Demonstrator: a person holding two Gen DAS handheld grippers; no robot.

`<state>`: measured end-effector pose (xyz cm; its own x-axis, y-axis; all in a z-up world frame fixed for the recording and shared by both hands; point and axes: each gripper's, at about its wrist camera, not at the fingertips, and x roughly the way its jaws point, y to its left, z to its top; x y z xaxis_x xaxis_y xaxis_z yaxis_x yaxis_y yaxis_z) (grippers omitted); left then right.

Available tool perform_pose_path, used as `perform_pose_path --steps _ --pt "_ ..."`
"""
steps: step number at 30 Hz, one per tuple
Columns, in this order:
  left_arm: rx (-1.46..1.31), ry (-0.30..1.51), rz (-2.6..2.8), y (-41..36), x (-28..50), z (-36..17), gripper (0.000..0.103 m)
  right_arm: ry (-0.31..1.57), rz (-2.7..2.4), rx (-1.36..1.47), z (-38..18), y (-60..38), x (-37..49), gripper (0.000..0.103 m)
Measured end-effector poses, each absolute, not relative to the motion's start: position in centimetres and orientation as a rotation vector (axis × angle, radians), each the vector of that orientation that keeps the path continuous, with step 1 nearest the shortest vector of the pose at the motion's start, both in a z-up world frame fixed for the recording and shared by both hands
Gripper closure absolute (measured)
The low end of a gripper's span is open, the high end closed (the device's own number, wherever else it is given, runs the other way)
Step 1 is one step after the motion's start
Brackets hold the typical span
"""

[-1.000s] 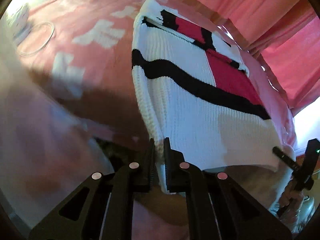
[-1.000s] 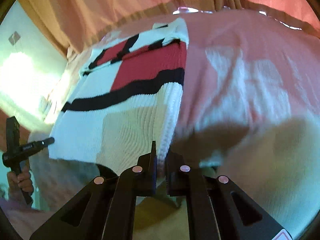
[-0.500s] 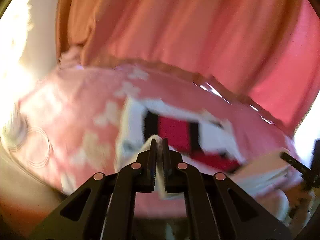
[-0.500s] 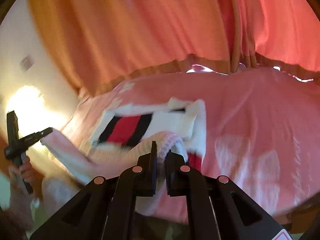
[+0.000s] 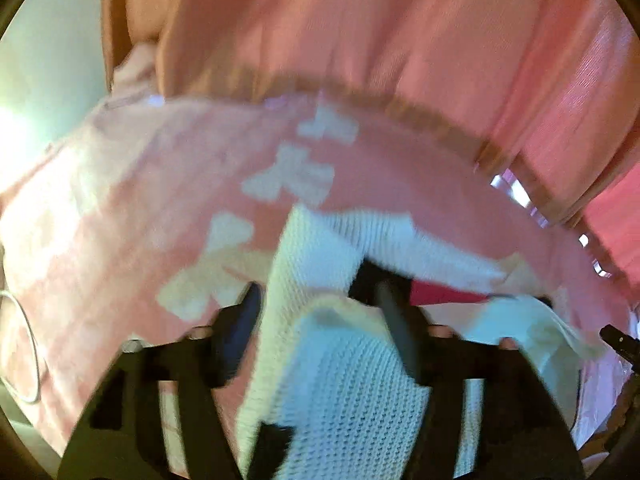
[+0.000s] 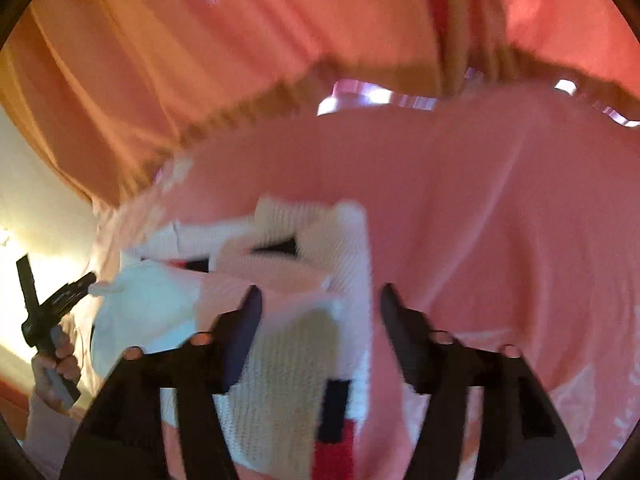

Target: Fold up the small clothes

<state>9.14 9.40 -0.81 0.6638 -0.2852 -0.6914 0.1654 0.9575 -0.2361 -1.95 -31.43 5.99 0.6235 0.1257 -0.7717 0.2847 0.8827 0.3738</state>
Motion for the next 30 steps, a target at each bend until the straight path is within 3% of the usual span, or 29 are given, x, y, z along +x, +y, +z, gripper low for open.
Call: perform_pose_path --steps 2,4,11,12,13,14,15,16,17,23,25,28,30 --pt "-0.179 0.751 -0.315 9.9 8.6 0.3 0.026 0.862 -0.066 0.510 6.7 -32.0 -3.3 0.039" --pt "-0.183 0.735 -0.353 10.2 8.4 0.4 0.020 0.856 -0.053 0.481 6.8 -32.0 -3.6 0.035" --pt "-0.082 0.902 -0.393 6.0 10.9 -3.3 0.022 0.966 -0.006 0.312 3.7 -28.9 -1.2 0.035" --pt "-0.037 0.931 -0.403 4.7 11.3 -4.0 0.025 0.989 0.003 0.311 3.0 -28.6 -0.2 0.035" --pt "-0.010 0.945 -0.413 4.1 11.3 -4.3 0.039 1.006 0.008 0.309 2.4 -28.4 0.4 0.035" --pt "0.023 0.964 -0.421 3.3 11.3 -4.7 0.051 1.030 0.016 0.308 1.7 -28.2 0.9 0.042" --pt "0.065 0.975 -0.433 2.3 11.2 -4.9 0.057 1.058 0.029 0.307 0.8 -27.9 1.1 0.052" --pt "0.098 0.968 -0.442 1.7 10.9 -4.8 0.077 1.079 0.040 0.304 0.3 -27.6 1.2 0.092" --pt "0.118 0.961 -0.449 1.3 10.7 -4.6 0.099 1.105 0.049 0.300 -0.1 -27.3 1.3 0.096" --pt "-0.047 0.751 -0.431 4.9 8.8 1.6 0.099 0.783 0.171 0.502 7.3 -30.0 -1.8 0.097" --pt "-0.085 0.774 -0.364 6.6 10.4 1.2 0.099 0.831 0.125 0.566 5.7 -31.6 -0.6 0.096" --pt "-0.065 0.912 -0.239 7.0 14.2 -2.6 0.099 1.066 0.006 0.626 -0.4 -32.7 2.2 0.096" --pt "-0.078 0.953 -0.225 6.7 15.0 -3.5 0.099 1.079 0.013 0.641 -0.6 -32.2 2.7 0.096"
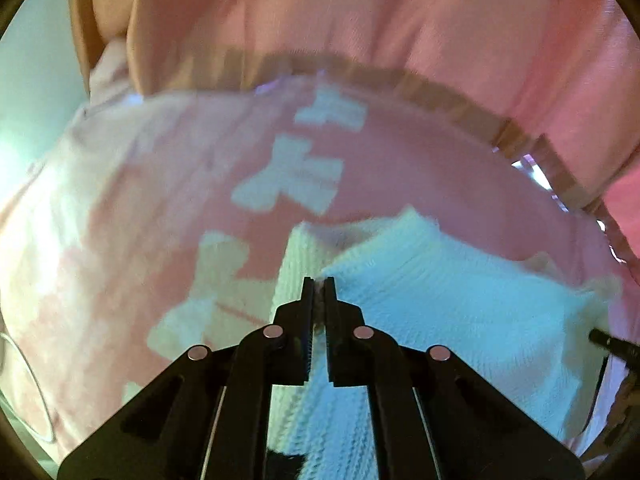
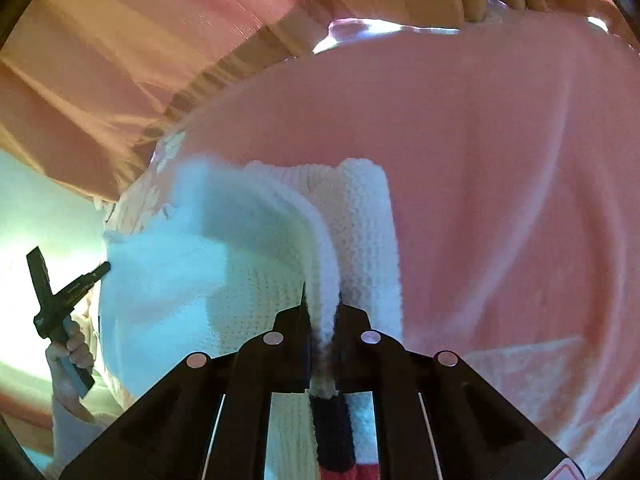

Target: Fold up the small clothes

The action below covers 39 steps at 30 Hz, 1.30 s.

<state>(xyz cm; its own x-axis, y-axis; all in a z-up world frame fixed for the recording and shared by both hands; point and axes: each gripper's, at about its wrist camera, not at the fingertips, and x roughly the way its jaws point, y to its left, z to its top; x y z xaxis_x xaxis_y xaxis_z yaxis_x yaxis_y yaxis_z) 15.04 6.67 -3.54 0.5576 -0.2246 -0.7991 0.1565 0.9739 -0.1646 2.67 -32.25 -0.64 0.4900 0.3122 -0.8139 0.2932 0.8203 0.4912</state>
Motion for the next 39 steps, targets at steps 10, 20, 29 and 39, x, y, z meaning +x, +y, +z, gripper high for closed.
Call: perform_pose_path --steps 10,20,29,39 --pt "-0.057 0.937 -0.198 6.8 15.0 -3.5 0.099 1.022 -0.012 0.552 1.9 -31.1 1.8 0.096" --pt "-0.063 0.928 -0.228 6.2 14.7 -3.1 0.080 1.032 -0.065 0.517 2.2 -31.7 1.9 0.063" --pt "0.039 0.949 -0.264 2.6 16.8 -4.7 0.054 1.116 -0.035 0.419 -1.0 -30.1 6.9 0.073" --pt "-0.042 0.849 -0.223 3.5 18.5 -1.6 0.098 0.953 -0.074 0.406 2.8 -31.2 7.6 0.095"
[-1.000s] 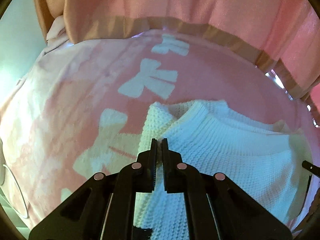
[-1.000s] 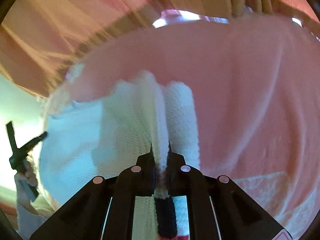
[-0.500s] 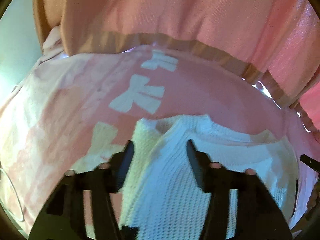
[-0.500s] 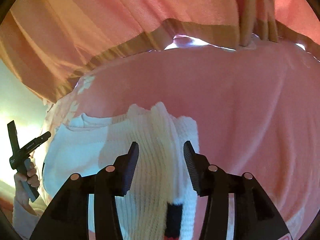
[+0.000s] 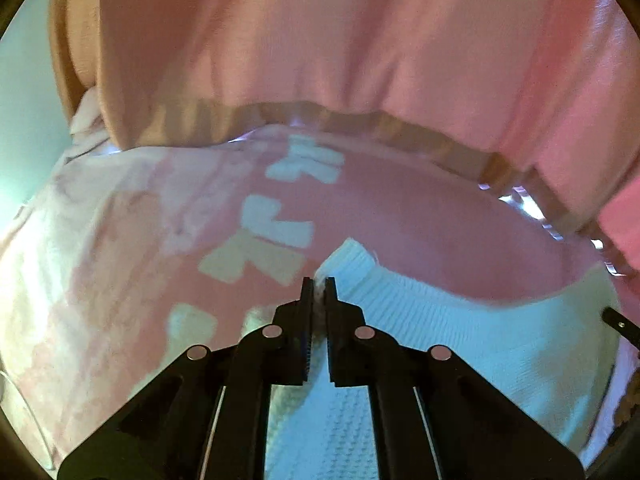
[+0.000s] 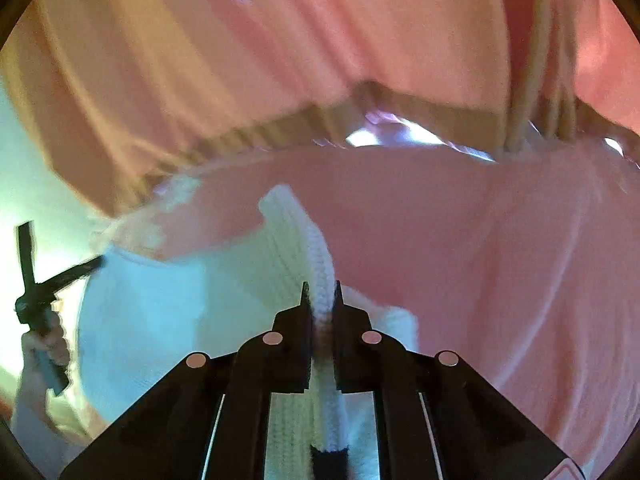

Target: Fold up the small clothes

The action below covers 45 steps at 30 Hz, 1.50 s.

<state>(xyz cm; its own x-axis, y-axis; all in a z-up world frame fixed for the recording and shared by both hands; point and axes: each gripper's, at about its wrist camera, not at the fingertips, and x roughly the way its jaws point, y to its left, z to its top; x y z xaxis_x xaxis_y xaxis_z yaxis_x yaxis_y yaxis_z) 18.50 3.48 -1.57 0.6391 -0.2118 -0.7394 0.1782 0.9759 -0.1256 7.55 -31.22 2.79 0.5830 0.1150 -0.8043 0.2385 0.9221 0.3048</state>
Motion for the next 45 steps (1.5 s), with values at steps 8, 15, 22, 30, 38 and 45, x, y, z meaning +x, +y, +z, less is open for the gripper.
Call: perform_pose_path --steps 8,15,22,30,38,45 --pt "-0.013 0.917 -0.172 3.8 18.3 -1.8 0.090 0.946 -0.195 0.369 4.8 -31.0 6.8 0.076" --pt "0.056 0.899 -0.337 -0.1 13.1 -1.2 0.068 1.015 0.154 0.366 4.2 -21.7 7.3 0.091" --pt "0.185 0.990 -0.240 -1.0 15.9 -5.8 0.068 1.130 0.011 0.382 1.1 -23.2 7.9 0.103" --pt "0.172 0.973 -0.252 0.1 15.4 -4.4 0.069 1.150 -0.109 0.424 0.6 -27.1 5.9 0.102" --pt "0.009 0.942 -0.331 3.8 9.2 -1.1 0.064 1.039 -0.185 0.414 4.3 -27.2 -3.3 0.052" --pt "0.093 0.974 -0.296 3.9 3.8 -5.4 0.064 1.127 -0.111 0.467 -0.3 -24.7 -7.2 0.095"
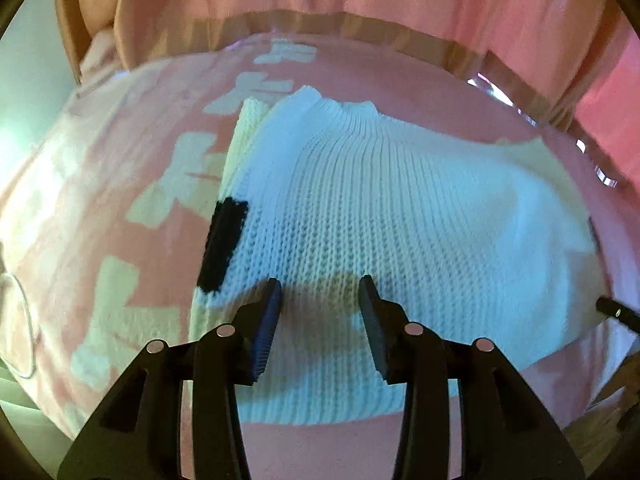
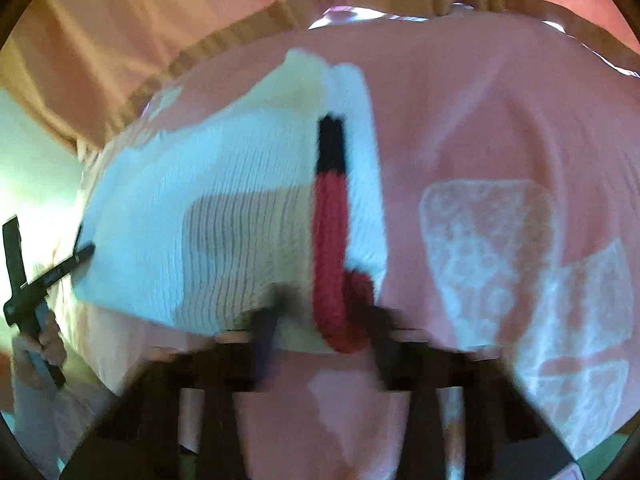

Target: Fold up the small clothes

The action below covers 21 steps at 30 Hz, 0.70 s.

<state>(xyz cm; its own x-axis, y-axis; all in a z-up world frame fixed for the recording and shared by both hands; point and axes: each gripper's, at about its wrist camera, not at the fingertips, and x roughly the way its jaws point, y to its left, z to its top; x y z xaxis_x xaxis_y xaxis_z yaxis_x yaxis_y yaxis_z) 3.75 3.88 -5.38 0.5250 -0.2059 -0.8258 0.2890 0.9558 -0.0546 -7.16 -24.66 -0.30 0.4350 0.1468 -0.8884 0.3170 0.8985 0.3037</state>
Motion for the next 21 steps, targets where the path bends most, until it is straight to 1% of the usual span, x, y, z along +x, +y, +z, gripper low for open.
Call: perform_pose_path --steps 2,5,7,8,9,11,13,15,16,18,19,21 --pt "0.125 0.961 -0.278 3.9 3.5 -5.5 0.064 1.118 -0.133 0.432 0.0 -24.5 -7.6 0.097" --pt "0.107 0.974 -0.252 4.8 3.4 -5.8 0.066 1.066 -0.192 0.414 1.4 -25.7 -9.6 0.097" --pt "0.129 0.976 -0.243 4.9 3.4 -6.3 0.066 1.123 -0.229 0.452 -0.4 -26.8 -9.7 0.097" --pt "0.140 0.969 -0.242 4.8 3.2 -6.4 0.066 1.175 -0.233 0.446 -1.7 -26.6 -9.4 0.096" --pt "0.155 0.960 -0.241 4.7 3.0 -6.4 0.066 1.180 -0.236 0.414 -1.9 -26.2 -9.2 0.096" --pt "0.151 0.955 -0.245 4.9 2.6 -6.0 0.066 1.172 -0.232 0.351 -1.0 -25.5 -9.0 0.094" --pt "0.076 0.945 -0.268 5.6 2.3 -4.8 0.066 1.130 -0.213 0.398 0.2 -25.6 -9.3 0.093" --pt "0.018 0.928 -0.283 6.0 2.7 -3.2 0.065 1.071 -0.213 0.400 2.3 -25.8 -9.1 0.090" --pt "0.007 0.924 -0.289 5.9 3.2 -2.6 0.064 1.050 -0.211 0.379 3.2 -25.8 -8.6 0.086" --pt "0.003 0.905 -0.291 5.2 4.7 -1.3 0.062 1.023 -0.185 0.343 5.1 -25.9 -6.5 0.085" --pt "0.009 0.901 -0.290 4.7 5.4 -0.9 0.057 1.016 -0.162 0.342 5.7 -26.0 -5.1 0.083" --pt "0.075 0.873 -0.281 2.9 7.4 -0.4 0.051 1.017 -0.111 0.328 6.1 -26.3 -1.9 0.067"
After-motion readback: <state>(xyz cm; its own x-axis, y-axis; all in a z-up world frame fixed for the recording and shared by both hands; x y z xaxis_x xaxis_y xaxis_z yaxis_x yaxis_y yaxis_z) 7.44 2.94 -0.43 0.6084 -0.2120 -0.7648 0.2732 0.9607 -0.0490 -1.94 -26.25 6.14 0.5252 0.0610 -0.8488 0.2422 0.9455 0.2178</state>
